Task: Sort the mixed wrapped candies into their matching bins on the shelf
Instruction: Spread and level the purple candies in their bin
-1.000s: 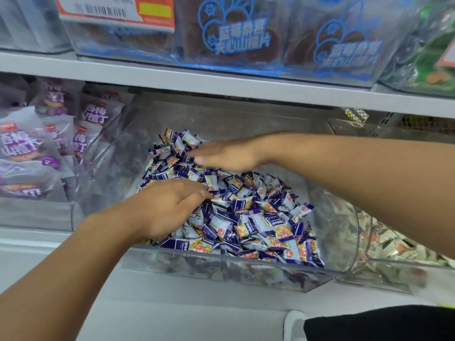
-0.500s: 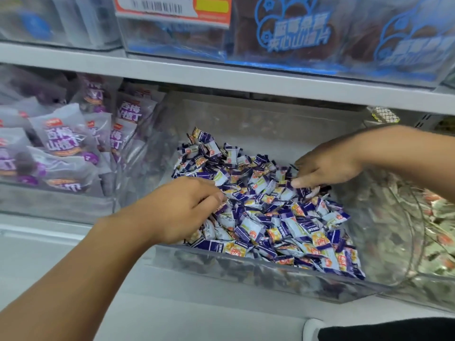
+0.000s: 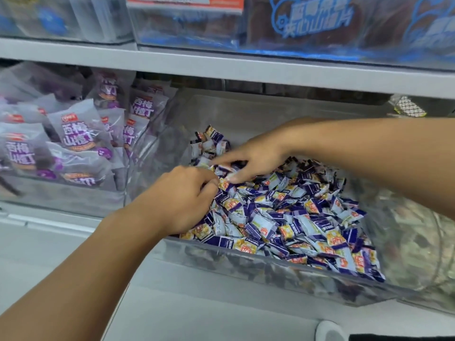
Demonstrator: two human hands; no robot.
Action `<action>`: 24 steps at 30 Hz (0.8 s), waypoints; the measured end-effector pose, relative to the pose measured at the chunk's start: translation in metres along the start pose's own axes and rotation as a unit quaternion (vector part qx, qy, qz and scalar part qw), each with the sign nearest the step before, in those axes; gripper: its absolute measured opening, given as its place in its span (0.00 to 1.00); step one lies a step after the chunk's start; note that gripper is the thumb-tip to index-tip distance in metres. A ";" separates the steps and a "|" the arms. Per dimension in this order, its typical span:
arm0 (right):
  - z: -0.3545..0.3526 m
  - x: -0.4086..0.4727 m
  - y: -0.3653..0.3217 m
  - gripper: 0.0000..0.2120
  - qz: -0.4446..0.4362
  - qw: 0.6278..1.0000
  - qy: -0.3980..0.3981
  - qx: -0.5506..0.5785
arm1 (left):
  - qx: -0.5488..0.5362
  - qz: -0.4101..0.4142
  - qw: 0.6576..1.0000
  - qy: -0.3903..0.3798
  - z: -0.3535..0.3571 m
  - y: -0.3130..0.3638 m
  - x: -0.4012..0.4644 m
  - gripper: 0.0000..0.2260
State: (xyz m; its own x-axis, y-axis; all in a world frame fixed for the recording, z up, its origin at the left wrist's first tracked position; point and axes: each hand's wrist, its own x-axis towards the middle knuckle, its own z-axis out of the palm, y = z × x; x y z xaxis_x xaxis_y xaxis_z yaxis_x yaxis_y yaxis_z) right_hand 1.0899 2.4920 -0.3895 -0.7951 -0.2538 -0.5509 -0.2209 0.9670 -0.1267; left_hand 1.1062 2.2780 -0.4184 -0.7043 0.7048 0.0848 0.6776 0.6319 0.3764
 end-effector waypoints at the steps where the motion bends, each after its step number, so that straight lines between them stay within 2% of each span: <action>1: 0.005 -0.010 0.010 0.31 0.023 0.999 -0.026 -0.018 | -0.007 0.002 1.000 -0.004 0.000 0.000 0.001 0.16; 4: 0.022 -0.045 0.036 0.34 0.077 0.995 -0.052 -0.045 | -0.011 0.010 1.000 -0.018 0.000 0.001 0.003 0.17; 8: 0.032 -0.084 0.048 0.42 0.088 0.992 -0.061 -0.062 | -0.016 0.003 1.000 -0.022 0.001 0.003 0.005 0.16; 12: 0.036 -0.099 0.037 0.39 0.141 0.986 -0.059 -0.066 | -0.017 0.004 0.999 -0.034 0.001 0.004 0.003 0.17; 14: 0.036 -0.109 0.028 0.33 0.148 0.988 -0.015 -0.045 | -0.015 0.017 0.999 -0.040 -0.001 0.007 0.001 0.17; 16: 0.038 -0.126 0.011 0.26 0.143 0.986 0.079 -0.025 | 0.004 0.051 0.998 -0.038 -0.002 0.013 -0.001 0.17; 18: 0.044 -0.152 -0.021 0.24 0.109 0.975 0.195 -0.006 | -0.010 0.092 0.995 -0.041 -0.005 0.022 -0.006 0.20; 20: 0.055 -0.180 -0.055 0.21 0.075 0.967 0.244 0.005 | -0.048 0.132 0.989 -0.048 -0.009 0.031 -0.011 0.23; 22: 0.078 -0.202 -0.078 0.19 0.074 0.977 0.199 0.013 | -0.053 0.145 0.986 -0.062 -0.012 0.042 -0.019 0.27; 24: 0.098 -0.211 -0.085 0.17 0.109 0.985 0.130 -0.007 | -0.038 0.144 0.986 -0.078 -0.014 0.050 -0.027 0.25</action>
State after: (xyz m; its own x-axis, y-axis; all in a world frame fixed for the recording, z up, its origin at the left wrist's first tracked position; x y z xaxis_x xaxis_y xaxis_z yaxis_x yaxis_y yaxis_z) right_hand 1.3314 2.4652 -0.3436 -0.9420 -0.0381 -0.3334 -0.0350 0.9993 -0.0153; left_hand 1.1565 2.2861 -0.3894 -0.4405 0.8959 0.0577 0.8223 0.3768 0.4263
